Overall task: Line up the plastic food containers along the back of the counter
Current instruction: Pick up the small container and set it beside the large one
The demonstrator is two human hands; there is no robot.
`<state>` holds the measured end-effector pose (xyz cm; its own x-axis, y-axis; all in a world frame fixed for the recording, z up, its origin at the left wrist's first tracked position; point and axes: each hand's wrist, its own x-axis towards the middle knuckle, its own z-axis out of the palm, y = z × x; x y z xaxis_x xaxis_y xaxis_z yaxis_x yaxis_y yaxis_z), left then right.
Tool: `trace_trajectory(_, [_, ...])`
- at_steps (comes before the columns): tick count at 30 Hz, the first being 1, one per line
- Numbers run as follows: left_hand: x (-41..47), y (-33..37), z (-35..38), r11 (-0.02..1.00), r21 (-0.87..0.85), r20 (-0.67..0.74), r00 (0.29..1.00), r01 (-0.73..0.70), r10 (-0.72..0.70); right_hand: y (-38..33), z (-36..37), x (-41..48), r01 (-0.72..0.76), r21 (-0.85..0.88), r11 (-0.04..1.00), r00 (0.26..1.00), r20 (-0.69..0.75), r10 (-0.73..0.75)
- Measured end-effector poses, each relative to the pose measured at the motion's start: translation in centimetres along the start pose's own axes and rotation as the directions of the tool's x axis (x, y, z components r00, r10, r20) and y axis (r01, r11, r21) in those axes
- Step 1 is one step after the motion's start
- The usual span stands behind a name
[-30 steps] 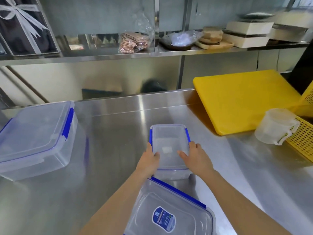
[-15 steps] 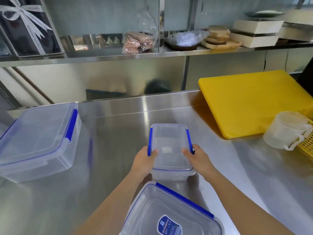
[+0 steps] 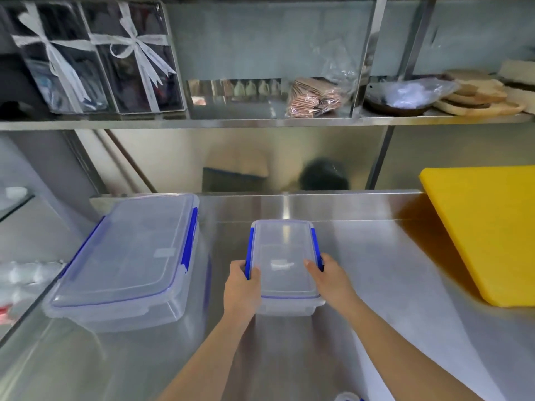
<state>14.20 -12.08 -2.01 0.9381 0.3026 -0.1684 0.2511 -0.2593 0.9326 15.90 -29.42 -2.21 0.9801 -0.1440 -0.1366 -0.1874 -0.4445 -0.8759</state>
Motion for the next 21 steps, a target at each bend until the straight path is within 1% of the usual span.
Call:
trace_trajectory(2, [1.8, -0.3, -0.8, 1.0, -0.002, -0.049, 0.999, 0.004, -0.004, -1.1, 1.6, 1.8, 0.007, -0.036, 0.999, 1.0, 0.022, -0.006])
trace_trajectory(5, [4.5, -0.7, -1.6, 1.0, -0.024, -0.115, 0.993, 0.017, -0.02, -2.5, 4.0, 4.6, 0.037, -0.034, 0.999, 0.998, 0.052, -0.036])
trace_trajectory(9, [8.3, -0.7, -1.8, 0.999, -0.047, -0.24, 0.971, 0.009, -0.02, -3.8, 6.8, 8.1, 0.047, -0.044, 0.998, 0.997, 0.066, -0.044])
trace_trajectory(12, [10.3, -1.0, -1.6, 0.999, -0.049, -0.269, 0.962, 0.024, -0.036, -3.8, 8.0, 9.7, 0.04, -0.09, 0.995, 0.998, 0.048, -0.036])
trace_trajectory(14, [11.0, -1.5, -1.6, 0.999, -0.021, -0.293, 0.956, 0.029, -0.034, -3.5, 8.6, 10.1, 0.04, -0.122, 0.992, 0.999, 0.04, -0.036])
trace_trajectory(17, [11.3, -1.8, -1.7, 0.999, 0.041, -0.291, 0.957, 0.012, 0.0, -3.1, 8.7, 10.2, 0.038, -0.153, 0.987, 0.999, 0.041, -0.032])
trace_trajectory(19, [11.3, -1.5, -2.0, 0.995, 0.099, -0.242, 0.97, 0.031, -0.006, -3.3, 8.4, 10.0, 0.019, -0.179, 0.984, 0.998, 0.065, -0.007])
trace_trajectory(21, [11.0, -0.9, -2.6, 0.977, 0.206, -0.168, 0.986, 0.055, -0.02, -3.7, 7.9, 9.6, 0.01, -0.202, 0.979, 0.997, 0.078, 0.006])
